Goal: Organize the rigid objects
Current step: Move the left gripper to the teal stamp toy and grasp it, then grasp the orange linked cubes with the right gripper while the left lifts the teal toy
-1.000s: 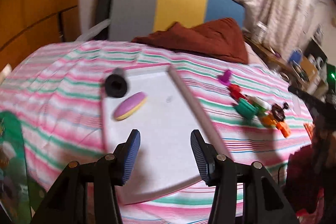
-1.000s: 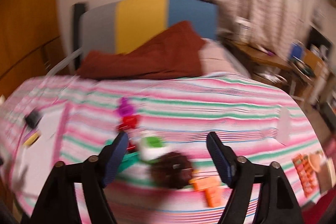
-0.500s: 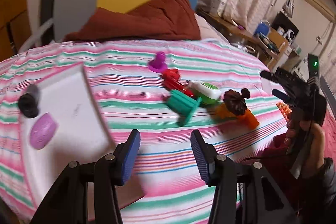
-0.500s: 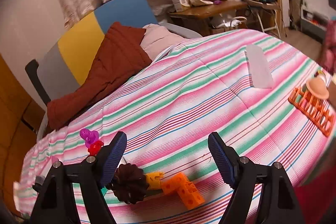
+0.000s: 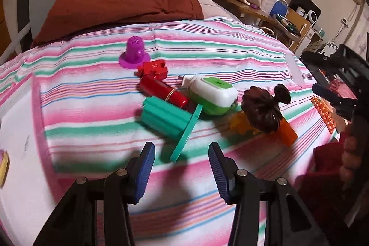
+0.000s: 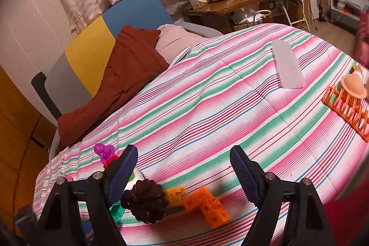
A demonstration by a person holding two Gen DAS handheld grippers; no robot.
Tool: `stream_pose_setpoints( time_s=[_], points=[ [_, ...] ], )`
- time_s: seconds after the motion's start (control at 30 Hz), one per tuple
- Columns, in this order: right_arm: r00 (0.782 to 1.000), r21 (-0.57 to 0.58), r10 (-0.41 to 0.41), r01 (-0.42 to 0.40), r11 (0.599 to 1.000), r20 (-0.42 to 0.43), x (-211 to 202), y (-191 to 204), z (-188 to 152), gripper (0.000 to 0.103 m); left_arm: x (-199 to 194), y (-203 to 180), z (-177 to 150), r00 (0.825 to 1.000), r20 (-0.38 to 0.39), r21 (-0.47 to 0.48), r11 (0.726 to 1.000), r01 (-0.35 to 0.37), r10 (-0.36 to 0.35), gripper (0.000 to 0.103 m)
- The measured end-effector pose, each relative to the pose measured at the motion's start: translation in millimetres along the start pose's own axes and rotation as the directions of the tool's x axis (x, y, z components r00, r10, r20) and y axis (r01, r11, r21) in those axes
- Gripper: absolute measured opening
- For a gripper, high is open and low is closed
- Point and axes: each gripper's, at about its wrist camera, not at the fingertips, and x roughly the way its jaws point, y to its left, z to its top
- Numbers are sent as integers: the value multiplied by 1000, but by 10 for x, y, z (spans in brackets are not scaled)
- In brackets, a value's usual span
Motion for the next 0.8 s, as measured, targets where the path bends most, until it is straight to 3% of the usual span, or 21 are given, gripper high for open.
stream_pose_setpoints(
  time_s=[0.17, 0.23, 0.3, 0.43, 0.7, 0.8],
  points=[
    [1000, -10, 9, -9, 1000, -5, 6, 24, -13, 83, 249, -40, 63, 999, 1, 7, 999, -32, 32, 49],
    [1000, -9, 11, -11, 1000, -7, 9, 24, -14, 83, 341, 17, 69, 999, -17, -29, 998, -48, 47, 32],
    [1000, -6, 11, -11, 1000, -6, 6, 16, -10, 83, 347, 85, 57, 998, 8, -53, 997, -63, 63, 23],
    [1000, -7, 12, -12, 1000, -11, 19, 25, -5, 83, 327, 185, 20, 1000, 20, -86, 996, -8, 10, 22],
    [1000, 24, 0, 0, 1000, 1, -4, -39, 13, 83, 143, 89, -259, 999, 34, -47, 999, -27, 29, 22],
    [1000, 76, 12, -11, 997, -9, 8, -130, 30, 83, 103, 64, -380, 996, 76, -12, 999, -40, 41, 22]
  ],
)
